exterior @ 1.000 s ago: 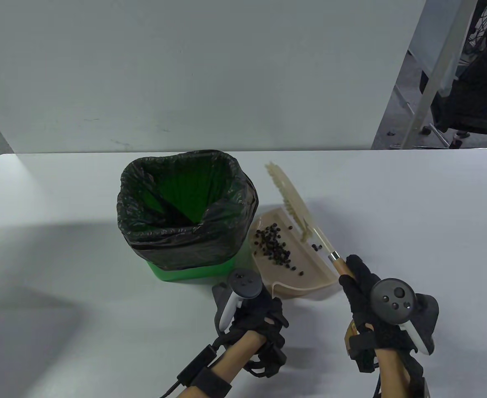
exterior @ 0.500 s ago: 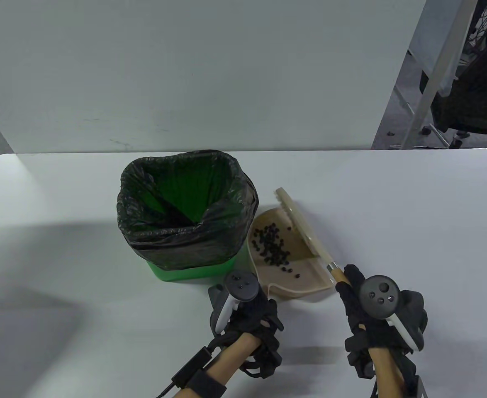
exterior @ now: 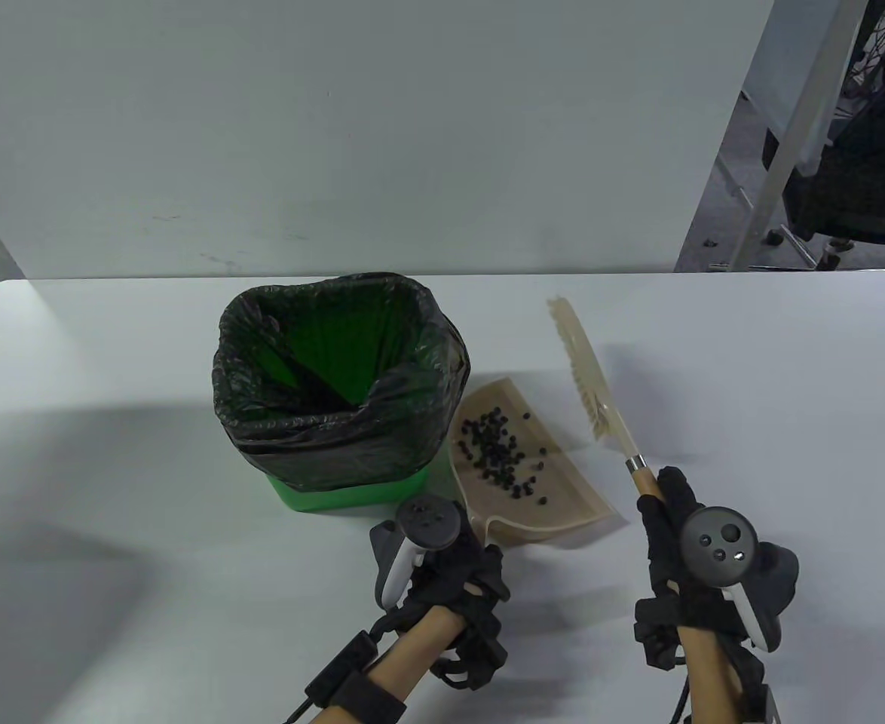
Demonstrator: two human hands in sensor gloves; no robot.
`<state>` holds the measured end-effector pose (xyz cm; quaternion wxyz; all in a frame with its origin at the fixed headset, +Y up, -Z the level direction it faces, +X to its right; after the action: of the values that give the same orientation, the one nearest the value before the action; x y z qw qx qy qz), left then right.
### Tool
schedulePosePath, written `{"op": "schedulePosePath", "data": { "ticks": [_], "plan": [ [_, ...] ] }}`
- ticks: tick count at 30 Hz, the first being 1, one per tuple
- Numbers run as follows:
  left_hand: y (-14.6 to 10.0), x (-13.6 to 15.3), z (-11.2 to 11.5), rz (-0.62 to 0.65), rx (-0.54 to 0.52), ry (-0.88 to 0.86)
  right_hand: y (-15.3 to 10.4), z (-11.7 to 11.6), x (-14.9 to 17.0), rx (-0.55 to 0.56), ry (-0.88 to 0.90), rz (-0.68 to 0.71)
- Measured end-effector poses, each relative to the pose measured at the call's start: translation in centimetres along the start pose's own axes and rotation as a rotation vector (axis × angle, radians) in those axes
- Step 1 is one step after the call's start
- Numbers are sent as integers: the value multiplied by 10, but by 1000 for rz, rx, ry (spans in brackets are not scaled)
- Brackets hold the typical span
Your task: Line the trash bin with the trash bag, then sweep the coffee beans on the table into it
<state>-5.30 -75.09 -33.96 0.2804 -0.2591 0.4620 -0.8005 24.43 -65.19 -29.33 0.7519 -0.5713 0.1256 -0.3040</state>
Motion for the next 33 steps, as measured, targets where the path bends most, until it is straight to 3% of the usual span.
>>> {"op": "schedulePosePath", "data": {
  "ticks": [5,11,16,25,33],
  "plan": [
    [2,6,-6,10,-15,-33,2,-3,4,-8,5,-21],
    [1,11,-10,78,54,-237,5,-4,13,15,27,-71],
    [-5,6,-18,146,67,-384,7,5,34,71,175,-179],
    [-26,-27,-29,410,149,-509,9,4,53,66,265,-265],
    [-64,-67,-54,618,40,-402,9,3,50,64,253,-230]
  ]
}}
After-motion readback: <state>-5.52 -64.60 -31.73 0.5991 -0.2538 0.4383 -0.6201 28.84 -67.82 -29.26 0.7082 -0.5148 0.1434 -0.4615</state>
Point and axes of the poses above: the tracker on the back of each hand, its own x axis roughly to the little-finger side, its own y axis roughly from the wrist to the fingertips, z = x × y, the point moved 1 cm from there along y, roughly from the wrist to the fingertips, and after that the axes turned 7 degrees about y, right-handed, at the moved point
